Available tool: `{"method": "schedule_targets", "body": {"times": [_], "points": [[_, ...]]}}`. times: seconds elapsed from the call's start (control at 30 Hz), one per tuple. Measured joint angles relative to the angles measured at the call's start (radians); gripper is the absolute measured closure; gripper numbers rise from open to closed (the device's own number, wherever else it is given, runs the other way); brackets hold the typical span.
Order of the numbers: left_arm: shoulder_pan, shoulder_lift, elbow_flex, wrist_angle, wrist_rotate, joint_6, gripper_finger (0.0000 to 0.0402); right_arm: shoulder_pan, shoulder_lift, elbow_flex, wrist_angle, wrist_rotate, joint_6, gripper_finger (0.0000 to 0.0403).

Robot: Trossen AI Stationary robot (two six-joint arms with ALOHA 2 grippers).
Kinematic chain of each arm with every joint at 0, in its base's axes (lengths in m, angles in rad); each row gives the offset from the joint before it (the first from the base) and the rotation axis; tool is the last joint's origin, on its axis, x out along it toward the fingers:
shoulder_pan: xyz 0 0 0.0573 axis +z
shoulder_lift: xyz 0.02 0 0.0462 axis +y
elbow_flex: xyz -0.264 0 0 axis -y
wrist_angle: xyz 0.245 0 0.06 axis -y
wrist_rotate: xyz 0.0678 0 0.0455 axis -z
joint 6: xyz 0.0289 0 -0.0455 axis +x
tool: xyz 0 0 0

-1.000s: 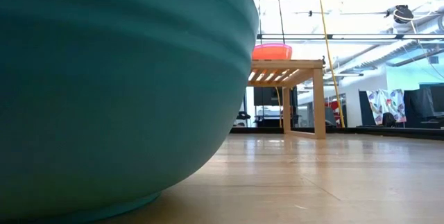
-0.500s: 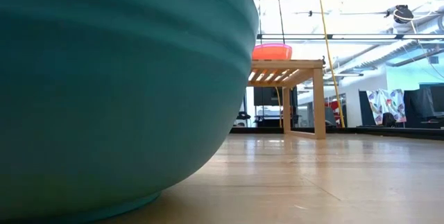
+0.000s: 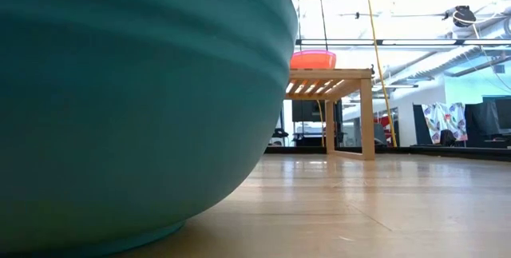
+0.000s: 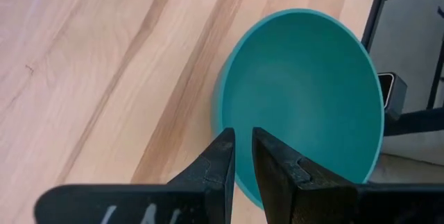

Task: Place and stack bowls onto a shelf
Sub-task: Stack the green bowl on top of the pink bowl on the shelf

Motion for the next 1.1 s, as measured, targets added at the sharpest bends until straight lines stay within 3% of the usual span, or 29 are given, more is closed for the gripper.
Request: {"method": "schedule_targets", "body": {"times": [1.1], "points": [[-0.01,0.099,0.021,0.034,0.008,-0.044,0.0346,0.0,0.0,0.0,0.0,-0.001,-0.004,0.0353]]}}
